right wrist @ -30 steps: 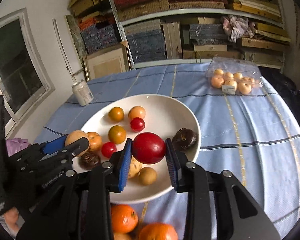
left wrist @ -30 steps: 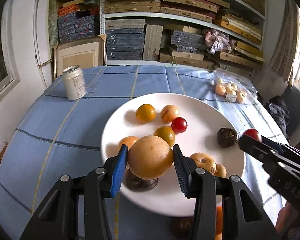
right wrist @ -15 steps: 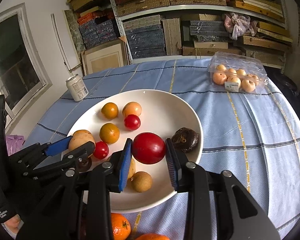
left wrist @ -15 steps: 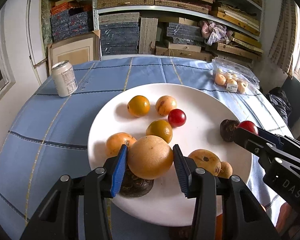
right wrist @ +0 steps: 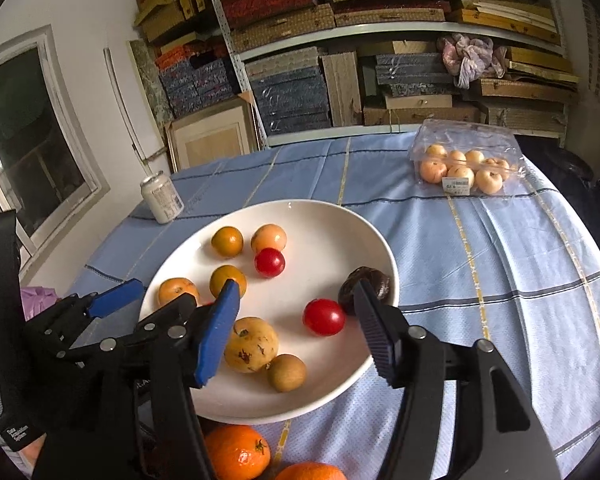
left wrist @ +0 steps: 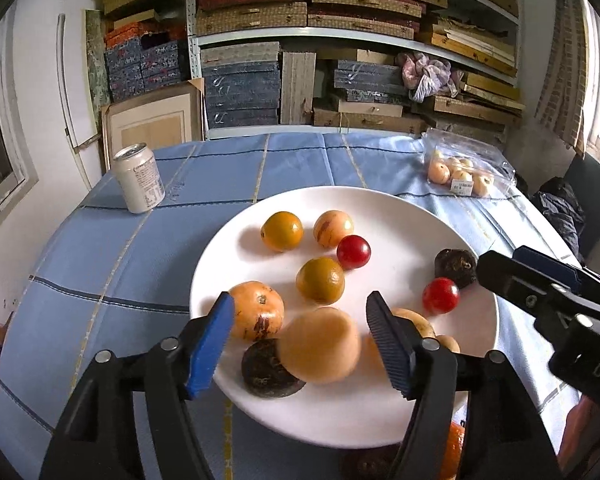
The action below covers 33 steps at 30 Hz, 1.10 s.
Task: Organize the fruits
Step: 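Open the left tool to set the grapefruit down while the right tool releases the red apple, then move both open tools back to the pile and lower the left tool around a dark red plum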
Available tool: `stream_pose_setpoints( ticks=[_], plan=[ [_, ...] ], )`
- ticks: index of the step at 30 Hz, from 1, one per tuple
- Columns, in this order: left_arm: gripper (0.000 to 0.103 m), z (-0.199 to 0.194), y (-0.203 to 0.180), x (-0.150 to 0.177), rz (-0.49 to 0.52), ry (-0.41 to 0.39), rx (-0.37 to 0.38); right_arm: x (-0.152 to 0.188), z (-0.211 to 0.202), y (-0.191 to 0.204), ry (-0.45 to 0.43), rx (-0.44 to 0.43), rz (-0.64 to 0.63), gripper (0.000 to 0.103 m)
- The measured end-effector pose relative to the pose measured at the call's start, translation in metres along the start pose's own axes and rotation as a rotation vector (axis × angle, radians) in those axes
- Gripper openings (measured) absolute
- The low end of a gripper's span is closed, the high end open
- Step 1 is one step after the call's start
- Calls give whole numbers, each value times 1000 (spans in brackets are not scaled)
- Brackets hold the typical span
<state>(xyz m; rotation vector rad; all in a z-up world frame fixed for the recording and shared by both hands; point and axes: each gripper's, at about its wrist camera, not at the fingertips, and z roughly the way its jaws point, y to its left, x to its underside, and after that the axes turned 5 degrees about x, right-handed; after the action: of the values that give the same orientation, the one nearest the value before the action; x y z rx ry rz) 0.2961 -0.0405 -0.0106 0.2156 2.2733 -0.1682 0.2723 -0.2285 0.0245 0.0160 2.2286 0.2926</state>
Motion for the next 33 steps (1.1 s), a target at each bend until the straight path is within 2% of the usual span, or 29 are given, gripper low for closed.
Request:
stream_pose_setpoints(
  ticks=[6, 12, 18, 21, 23, 28, 33],
  plan=[
    [74, -14, 4, 1, -22, -19, 9, -1, -21, -4, -40, -21, 31, 64],
    [75, -34, 15, 20, -56, -18, 6, 5, -48, -3, -88, -38, 47, 69],
    [75, -54, 44, 60, -133, 15, -22, 44, -73, -16, -107, -36, 78, 80],
    [76, -67, 60, 77, -181, 16, -25, 67, -87, -28, -92, -8, 86, 82],
    [82, -77, 65, 88, -193, 14, -19, 77, -95, -35, -93, 7, 96, 84],
    [82, -90, 52, 109, -134, 24, 0, 105, -111, -57, -69, 25, 132, 86],
    [83, -89, 33, 114, -60, 37, 23, 110, -112, -64, -54, 15, 161, 87]
  ],
)
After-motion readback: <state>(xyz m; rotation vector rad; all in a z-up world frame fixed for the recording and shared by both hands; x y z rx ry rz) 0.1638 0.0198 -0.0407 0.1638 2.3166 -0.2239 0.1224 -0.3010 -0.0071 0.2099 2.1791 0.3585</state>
